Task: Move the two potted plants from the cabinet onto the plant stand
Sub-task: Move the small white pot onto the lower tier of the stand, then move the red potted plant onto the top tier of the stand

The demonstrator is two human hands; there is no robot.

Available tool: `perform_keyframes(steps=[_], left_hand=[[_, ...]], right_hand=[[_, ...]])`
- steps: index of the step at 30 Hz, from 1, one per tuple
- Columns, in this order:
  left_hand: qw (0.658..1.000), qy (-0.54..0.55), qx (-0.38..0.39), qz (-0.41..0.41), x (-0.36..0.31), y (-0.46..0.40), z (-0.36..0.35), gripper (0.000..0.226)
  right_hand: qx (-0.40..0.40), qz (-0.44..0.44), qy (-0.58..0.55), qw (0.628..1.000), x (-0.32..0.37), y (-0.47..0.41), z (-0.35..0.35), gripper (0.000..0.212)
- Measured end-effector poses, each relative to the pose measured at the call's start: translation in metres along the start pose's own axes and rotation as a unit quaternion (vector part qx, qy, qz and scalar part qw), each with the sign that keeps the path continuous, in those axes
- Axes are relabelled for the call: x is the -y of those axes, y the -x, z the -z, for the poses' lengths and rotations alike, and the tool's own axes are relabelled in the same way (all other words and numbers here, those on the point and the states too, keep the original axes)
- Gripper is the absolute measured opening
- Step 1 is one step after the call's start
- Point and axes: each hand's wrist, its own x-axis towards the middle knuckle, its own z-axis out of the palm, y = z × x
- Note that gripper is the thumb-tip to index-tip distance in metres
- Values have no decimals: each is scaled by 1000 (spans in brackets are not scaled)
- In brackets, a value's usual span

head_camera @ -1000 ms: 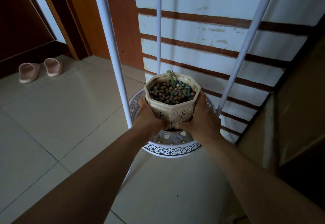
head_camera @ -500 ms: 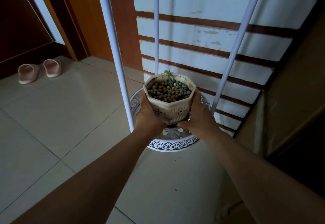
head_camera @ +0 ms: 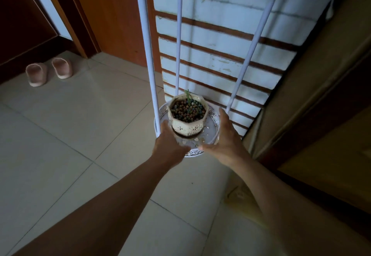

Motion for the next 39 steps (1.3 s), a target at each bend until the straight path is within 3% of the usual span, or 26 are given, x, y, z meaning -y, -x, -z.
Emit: perform_keyframes(steps=[7,14,21,30,39], left_hand=[[997,-6,48,55,-96,90,76,84],[992,-21,112,59,-197,180,149,96],[988,-32,147,-29,-300,228,207,95],[986,18,144,-80,-378,277,244,90],[968,31,191,-162,-421,265,280,87]], right_hand=[[11,-76,-22,997,107,73,89,116],[-33,-141,-53,988,219,149,184,111],[-97,-121,-53,987,312,194,272,108],[-181,-123,-48,974,363,243,352,109],[-260,-158,-57,951,388,243,377,109]])
